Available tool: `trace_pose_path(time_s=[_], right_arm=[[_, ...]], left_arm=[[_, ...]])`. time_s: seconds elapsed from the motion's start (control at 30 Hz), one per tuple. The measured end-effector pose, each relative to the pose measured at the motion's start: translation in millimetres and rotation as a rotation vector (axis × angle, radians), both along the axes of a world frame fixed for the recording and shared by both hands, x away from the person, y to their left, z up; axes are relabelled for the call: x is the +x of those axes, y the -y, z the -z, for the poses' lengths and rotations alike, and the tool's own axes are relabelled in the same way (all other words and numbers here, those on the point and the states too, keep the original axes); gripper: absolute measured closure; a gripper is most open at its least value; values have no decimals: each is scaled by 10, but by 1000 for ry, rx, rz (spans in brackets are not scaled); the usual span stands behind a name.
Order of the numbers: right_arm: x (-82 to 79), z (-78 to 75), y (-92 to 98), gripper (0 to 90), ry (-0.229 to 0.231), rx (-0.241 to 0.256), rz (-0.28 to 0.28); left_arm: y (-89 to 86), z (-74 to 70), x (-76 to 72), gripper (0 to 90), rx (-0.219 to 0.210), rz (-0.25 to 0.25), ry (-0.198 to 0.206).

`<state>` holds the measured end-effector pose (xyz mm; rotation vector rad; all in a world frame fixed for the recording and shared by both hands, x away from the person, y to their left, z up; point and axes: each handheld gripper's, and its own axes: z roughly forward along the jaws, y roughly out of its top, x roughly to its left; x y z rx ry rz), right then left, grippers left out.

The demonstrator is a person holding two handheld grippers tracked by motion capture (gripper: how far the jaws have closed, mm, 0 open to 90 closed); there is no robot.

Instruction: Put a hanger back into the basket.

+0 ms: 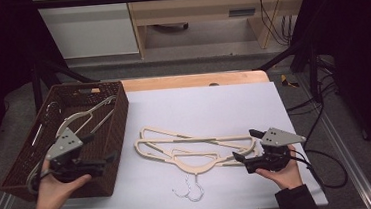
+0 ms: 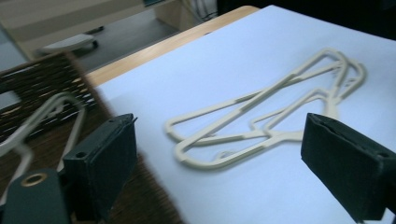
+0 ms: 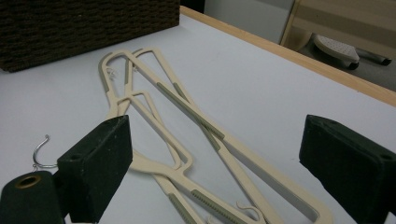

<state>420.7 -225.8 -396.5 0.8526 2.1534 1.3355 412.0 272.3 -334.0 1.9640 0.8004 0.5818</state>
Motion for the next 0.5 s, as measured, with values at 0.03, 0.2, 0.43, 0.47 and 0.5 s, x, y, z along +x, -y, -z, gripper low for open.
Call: trace_pose_path(time_s=[0.03,0.2,0.43,0.47,0.5], right_arm=[[2,8,-9,107,-4,-3,-2],[25,57,-66,123,-22,-11,-34],[67,169,-179,128,-78,-52,-80],[73,181,-184,127,-81,-60,-84],[79,192,-193,124,-87,-64,-84]], left_arm=[[90,24,-10,97,-15,27,-3],[397,136,-39,82,-37,93,-3],[666,411,-36,85,-81,134,-53],[708,461,-34,86,-78,135,-67],[737,488,-35,88,-71,137,-72]])
